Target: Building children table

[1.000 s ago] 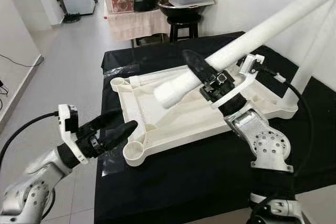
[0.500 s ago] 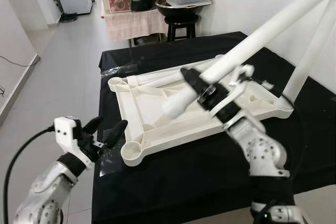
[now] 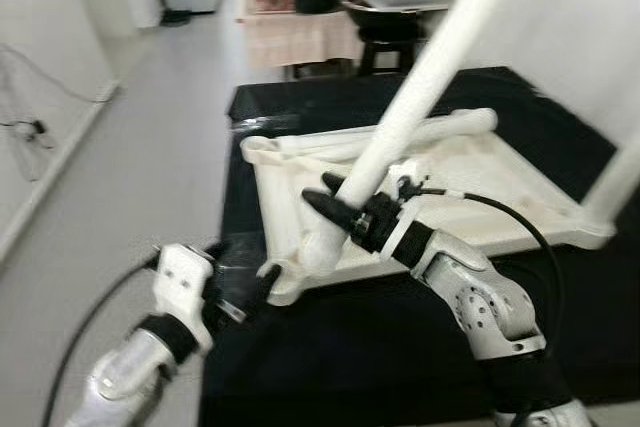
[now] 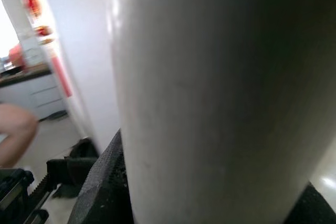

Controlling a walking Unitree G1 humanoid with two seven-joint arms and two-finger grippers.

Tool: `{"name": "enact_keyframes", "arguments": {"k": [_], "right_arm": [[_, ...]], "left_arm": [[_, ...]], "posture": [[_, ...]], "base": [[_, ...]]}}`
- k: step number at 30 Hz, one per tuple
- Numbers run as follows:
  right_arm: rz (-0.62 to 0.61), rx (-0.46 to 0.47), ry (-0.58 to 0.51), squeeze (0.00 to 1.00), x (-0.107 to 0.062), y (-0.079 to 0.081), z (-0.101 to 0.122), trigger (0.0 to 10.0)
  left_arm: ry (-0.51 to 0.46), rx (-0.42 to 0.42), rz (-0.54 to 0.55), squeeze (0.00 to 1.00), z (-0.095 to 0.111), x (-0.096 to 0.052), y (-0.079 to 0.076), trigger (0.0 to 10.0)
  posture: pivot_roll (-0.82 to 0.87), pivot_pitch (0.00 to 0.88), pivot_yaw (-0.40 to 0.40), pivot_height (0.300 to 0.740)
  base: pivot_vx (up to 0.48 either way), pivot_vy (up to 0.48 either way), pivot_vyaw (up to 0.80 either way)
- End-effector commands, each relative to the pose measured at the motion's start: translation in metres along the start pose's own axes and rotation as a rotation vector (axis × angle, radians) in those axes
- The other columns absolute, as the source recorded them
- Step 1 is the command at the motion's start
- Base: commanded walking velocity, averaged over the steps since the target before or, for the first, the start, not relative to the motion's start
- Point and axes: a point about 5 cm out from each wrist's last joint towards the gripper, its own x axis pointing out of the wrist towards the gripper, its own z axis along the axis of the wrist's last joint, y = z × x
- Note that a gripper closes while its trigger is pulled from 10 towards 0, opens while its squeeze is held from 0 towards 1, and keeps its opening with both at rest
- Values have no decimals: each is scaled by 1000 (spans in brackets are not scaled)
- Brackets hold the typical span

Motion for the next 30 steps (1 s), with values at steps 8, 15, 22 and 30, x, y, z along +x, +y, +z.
{"name": "enact_keyframes", "arguments": {"k": [8,15,22,30], "right_arm": [[61,-61,21,0,5,0,-4,10000],[114,-184,42,0,10,-9,0,10000],[217,-253,96,0,4,-19,8,10000],[337,-299,164,0,-3,-27,20,10000]], "left_arm": [[137,37,-86,0,-15,-15,-20,10000],[113,337,49,0,-6,-23,-12,10000],[89,296,51,0,-2,-28,-18,10000],[50,137,27,0,3,-33,-28,10000]], "posture": [[33,38,27,740],[65,82,31,740],[70,122,34,740],[71,161,40,740]], "base": [[0,0,795],[0,0,223],[0,0,0],[0,0,0]]}}
